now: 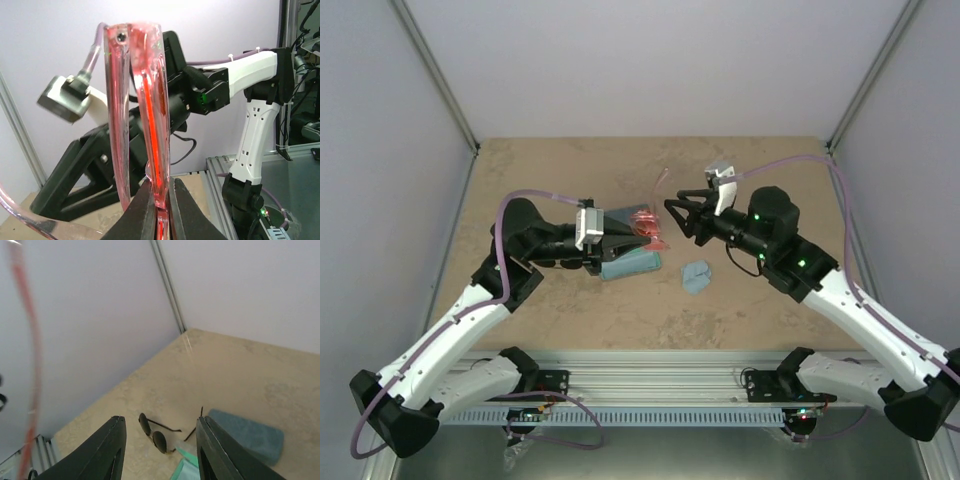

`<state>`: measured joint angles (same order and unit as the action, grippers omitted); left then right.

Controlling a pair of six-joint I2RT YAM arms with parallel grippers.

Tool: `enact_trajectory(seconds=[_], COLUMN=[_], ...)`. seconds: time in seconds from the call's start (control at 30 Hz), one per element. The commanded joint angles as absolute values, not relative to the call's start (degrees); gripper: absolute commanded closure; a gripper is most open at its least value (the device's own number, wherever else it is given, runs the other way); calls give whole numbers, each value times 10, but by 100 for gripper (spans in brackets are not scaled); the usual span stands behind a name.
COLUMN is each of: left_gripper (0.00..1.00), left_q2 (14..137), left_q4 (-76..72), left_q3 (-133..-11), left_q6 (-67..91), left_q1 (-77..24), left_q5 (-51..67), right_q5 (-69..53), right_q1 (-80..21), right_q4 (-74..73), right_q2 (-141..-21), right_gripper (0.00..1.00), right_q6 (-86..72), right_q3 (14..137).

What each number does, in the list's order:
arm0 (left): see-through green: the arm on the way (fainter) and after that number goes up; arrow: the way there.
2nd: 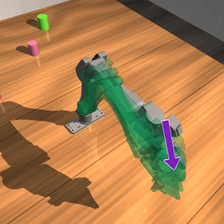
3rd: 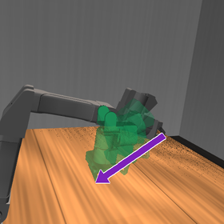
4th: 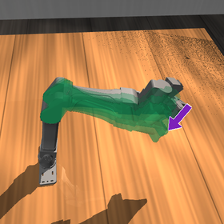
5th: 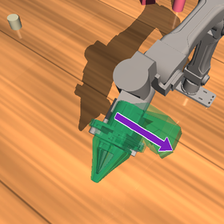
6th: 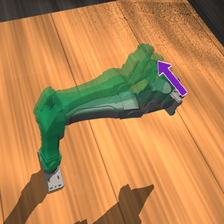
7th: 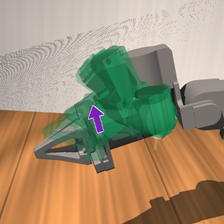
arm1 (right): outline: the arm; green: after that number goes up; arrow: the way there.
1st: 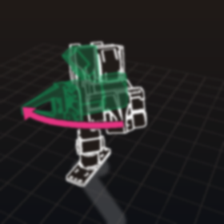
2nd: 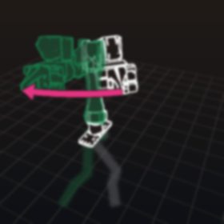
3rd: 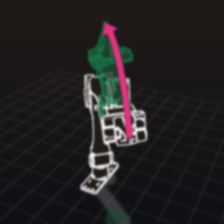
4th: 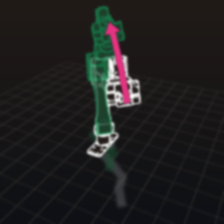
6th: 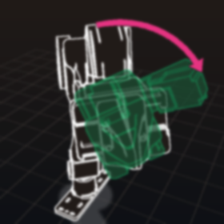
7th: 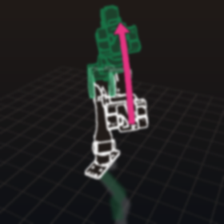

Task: Organize the sunglasses
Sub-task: Fold the sunglasses.

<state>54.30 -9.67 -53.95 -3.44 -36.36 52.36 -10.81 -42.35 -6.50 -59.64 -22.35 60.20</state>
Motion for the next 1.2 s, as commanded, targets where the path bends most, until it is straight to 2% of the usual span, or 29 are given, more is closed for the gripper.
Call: enact_trajectory(seconds=[0.0,0.17,0.4,0.6,0.73,1.0,1.07,1.17], left_gripper=[100,100,100,100,100,100,100,100], left_q2=[534,535,543,559,570,588,590,609], left_q4=[-96,-82,-79,-69,-16,108,118,146], left_q3=[-549,-550,-549,-553,-560,-560,-541,-530], left_q6=[-55,-55,-47,-42,-62,-178,-228,-287], left_q1=[-361,-361,-361,-361,-361,-363,-366,-376], left_q5=[523,534,530,507,483,337,273,174], right_q5=[-101,-231,-399,-455,-345,122,173,180], right_q1=[-425,-425,-425,-426,-425,-415,-401,-384], right_q4=[-98,-78,-2,6,-44,-121,-146,-143], right_q2=[-635,-661,-640,-620,-605,-598,-595,-570], right_gripper=[60,53,50,49,50,49,49,49], right_q6=[-235,-205,-195,-171,-162,-283,-316,-337], right_q3=[639,665,635,622,619,593,581,539])
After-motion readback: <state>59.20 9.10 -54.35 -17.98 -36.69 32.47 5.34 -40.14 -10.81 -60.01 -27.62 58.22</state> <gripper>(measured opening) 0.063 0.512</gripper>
